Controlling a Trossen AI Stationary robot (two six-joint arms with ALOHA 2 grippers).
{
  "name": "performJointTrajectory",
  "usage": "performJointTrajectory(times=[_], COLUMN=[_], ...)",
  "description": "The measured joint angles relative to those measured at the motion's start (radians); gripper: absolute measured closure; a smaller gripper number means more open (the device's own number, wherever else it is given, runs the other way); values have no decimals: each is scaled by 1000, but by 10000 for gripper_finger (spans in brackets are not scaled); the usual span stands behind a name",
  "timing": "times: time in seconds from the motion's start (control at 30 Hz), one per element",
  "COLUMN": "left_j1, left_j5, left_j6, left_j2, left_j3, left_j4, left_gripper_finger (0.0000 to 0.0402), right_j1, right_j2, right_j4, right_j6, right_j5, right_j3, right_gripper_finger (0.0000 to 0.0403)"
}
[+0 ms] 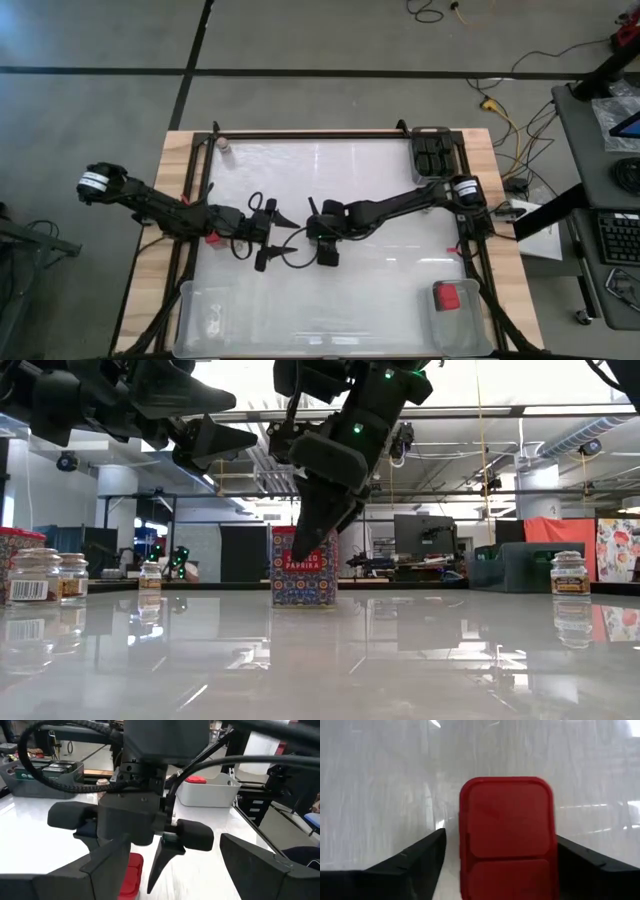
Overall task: Sort spices by type
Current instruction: Put the red seasoning can into the gray bin
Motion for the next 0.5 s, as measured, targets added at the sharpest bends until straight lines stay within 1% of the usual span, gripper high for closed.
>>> performJointTrajectory(times=[0.17, 0.27, 0.4, 0.5], left_j1=[0, 0, 0, 0], left_j5=[0, 0, -1, -1], left_j6=[0, 0, 0, -4], left_j2=[0, 0, 0, -5], left_j3=[0, 0, 0, 0], left_j4=[0, 0, -3, -6], left_gripper_finger=[109, 109, 109, 109], right_j1=[0, 0, 1, 18], right_j2=[-4, -4, -22, -59], right_j4=[-2, -12, -52, -114], right_j6=[2, 7, 45, 53], right_j5=[0, -1, -5, -7], right_j3=[0, 0, -1, -1], right_gripper_finger=[166, 187, 193, 182])
